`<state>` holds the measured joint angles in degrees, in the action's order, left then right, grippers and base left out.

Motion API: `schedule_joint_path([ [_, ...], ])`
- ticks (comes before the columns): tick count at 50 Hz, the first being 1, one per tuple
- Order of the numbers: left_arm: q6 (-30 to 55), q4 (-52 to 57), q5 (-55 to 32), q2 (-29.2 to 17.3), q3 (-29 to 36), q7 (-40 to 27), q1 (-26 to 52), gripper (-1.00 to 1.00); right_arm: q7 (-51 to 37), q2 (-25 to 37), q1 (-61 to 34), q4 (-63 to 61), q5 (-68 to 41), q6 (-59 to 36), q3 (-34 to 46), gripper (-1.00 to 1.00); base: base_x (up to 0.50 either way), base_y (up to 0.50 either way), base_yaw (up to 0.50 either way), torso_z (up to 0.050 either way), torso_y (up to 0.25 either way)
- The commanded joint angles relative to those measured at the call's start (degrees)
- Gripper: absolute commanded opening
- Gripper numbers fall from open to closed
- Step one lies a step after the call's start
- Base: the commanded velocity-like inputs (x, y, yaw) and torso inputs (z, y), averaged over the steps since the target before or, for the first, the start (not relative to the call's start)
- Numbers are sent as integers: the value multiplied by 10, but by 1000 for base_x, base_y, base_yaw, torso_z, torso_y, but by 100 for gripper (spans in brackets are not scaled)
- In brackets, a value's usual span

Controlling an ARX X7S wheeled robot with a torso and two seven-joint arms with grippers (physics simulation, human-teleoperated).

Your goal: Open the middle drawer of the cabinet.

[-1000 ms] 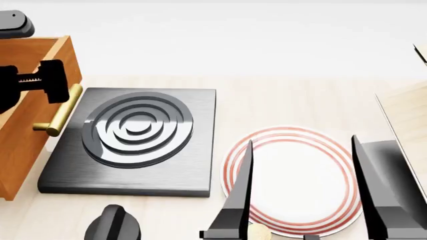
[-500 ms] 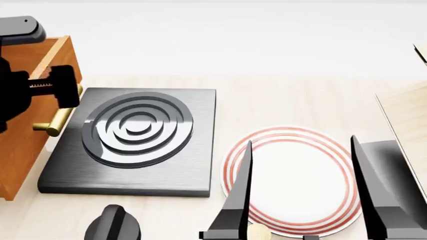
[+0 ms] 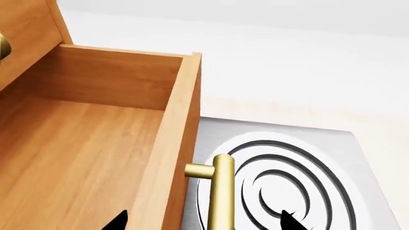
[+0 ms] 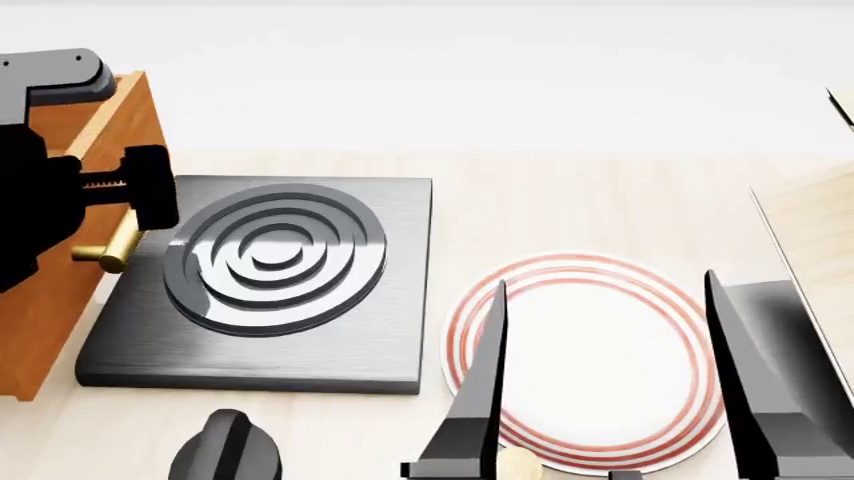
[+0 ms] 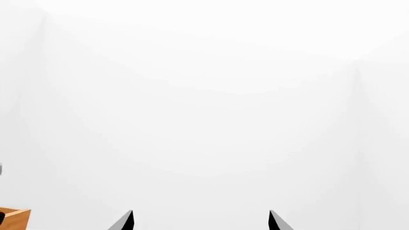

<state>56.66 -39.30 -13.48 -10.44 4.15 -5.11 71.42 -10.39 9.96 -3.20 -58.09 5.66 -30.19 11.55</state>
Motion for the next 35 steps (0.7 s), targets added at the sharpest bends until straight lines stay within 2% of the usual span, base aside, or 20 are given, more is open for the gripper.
schedule_joint_path([
  [1, -11, 3, -20, 26, -10, 24, -13, 100, 9, -6, 0, -2, 9, -3, -9, 100, 0, 0, 0, 0, 0],
  [16, 84, 151, -55, 53, -11, -1, -54, 100, 6, -2, 0, -5, 4, -5, -10, 100, 0, 0, 0, 0, 0],
  [35, 113, 210, -78, 64, -13, -24, -68, 100, 1, 2, 0, -2, 0, -3, -7, 100, 0, 0, 0, 0, 0],
])
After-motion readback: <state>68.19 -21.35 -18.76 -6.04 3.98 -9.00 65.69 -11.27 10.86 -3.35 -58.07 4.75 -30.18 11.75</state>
